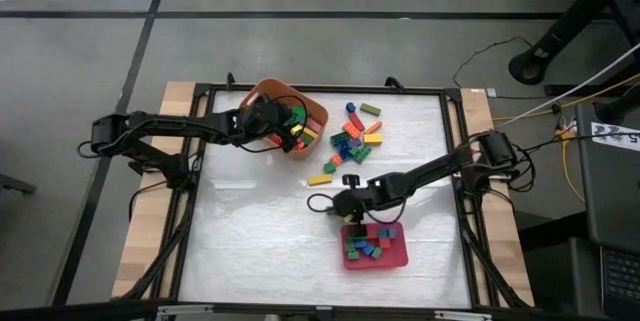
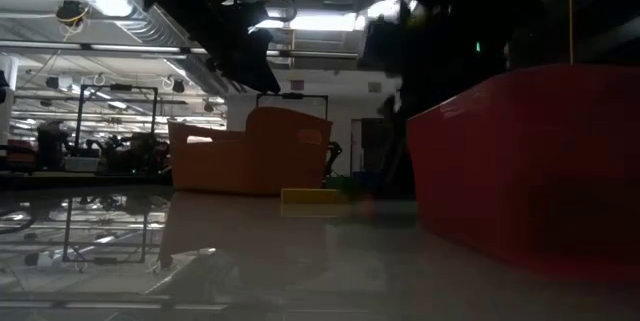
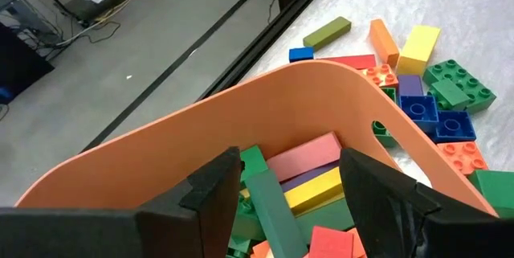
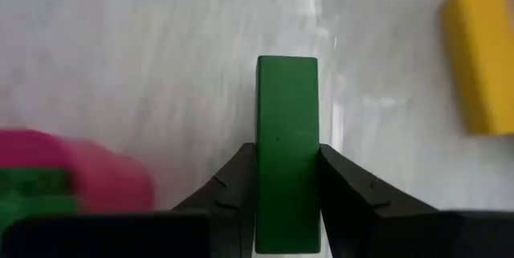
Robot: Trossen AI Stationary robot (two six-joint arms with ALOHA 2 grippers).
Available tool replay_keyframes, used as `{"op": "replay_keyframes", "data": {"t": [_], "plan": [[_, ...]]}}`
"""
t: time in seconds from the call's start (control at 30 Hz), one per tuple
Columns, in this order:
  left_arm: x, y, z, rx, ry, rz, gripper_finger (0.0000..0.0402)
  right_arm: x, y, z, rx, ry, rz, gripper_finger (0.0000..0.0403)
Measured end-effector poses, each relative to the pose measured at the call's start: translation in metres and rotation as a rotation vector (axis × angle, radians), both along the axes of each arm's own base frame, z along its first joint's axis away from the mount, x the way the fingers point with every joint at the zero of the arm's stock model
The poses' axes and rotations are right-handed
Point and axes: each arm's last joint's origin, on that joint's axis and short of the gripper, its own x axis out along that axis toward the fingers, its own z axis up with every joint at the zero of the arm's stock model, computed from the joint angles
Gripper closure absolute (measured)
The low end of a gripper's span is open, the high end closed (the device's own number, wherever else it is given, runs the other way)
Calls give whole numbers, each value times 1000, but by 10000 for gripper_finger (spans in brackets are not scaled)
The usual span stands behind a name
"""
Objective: Sort blocks by size
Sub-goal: Put the large green block into the orange bin
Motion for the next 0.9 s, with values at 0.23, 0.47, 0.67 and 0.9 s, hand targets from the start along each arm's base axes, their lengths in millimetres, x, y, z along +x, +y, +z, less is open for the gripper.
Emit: {"op": "replay_keyframes", "data": {"t": [0.23,0.47,0.67,0.9], "plan": [[0,0,0,-1,-1,1,204,-7,-4,38,-14,-120,-6,297],[-6,-2,12,23,-35,-9,204,4,-37,62,-338,-315,-118,294],[-17,-9,31,33,-112,-21,204,21,-99,77,-343,-492,-226,296],[-19,-32,34,-57,-146,-126,204,23,-164,84,-230,-635,-240,281]]}}
